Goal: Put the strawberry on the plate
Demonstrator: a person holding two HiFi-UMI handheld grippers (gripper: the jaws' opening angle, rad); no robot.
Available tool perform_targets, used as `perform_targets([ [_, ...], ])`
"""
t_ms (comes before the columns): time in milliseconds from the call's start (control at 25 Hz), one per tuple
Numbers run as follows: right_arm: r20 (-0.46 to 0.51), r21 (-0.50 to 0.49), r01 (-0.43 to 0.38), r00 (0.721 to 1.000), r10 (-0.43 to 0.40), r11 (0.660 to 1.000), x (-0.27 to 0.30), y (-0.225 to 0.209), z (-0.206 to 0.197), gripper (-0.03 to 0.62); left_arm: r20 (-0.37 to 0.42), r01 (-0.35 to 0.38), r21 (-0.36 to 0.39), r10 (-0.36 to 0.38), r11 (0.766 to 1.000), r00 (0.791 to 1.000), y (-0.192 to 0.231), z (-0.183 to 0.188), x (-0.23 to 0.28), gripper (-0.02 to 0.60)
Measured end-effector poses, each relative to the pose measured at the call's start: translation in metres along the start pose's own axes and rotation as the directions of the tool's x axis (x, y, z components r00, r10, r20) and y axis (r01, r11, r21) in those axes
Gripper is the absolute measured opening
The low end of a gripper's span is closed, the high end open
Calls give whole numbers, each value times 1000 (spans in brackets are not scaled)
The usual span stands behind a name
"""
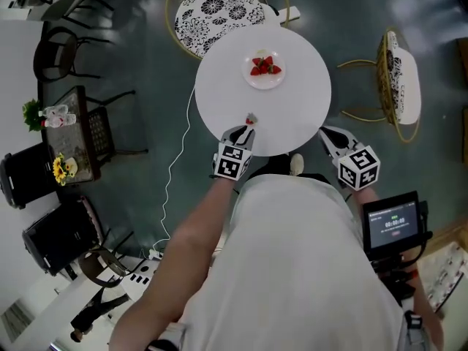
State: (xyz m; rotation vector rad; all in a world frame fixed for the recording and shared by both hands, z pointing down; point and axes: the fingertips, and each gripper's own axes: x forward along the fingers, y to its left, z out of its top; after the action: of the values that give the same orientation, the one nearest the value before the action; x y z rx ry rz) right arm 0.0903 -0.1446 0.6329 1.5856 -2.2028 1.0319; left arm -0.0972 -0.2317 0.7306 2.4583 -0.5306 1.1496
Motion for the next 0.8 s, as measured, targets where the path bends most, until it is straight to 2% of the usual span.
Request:
perform_targets([
  [160, -11, 12, 13, 1000, -13, 1000, 7, -7, -6, 5, -33, -20, 46, 21, 999, 999, 16, -7, 17, 91],
  [400, -19, 23, 35, 999, -35, 999, 7, -13, -6, 5, -112, 18, 136, -3, 991, 994, 23, -13, 33, 133],
  [800, -19, 42, 58, 998, -57, 997, 5, -16, -3, 5, -173, 53, 177, -22, 983, 985, 24, -15, 46, 133],
])
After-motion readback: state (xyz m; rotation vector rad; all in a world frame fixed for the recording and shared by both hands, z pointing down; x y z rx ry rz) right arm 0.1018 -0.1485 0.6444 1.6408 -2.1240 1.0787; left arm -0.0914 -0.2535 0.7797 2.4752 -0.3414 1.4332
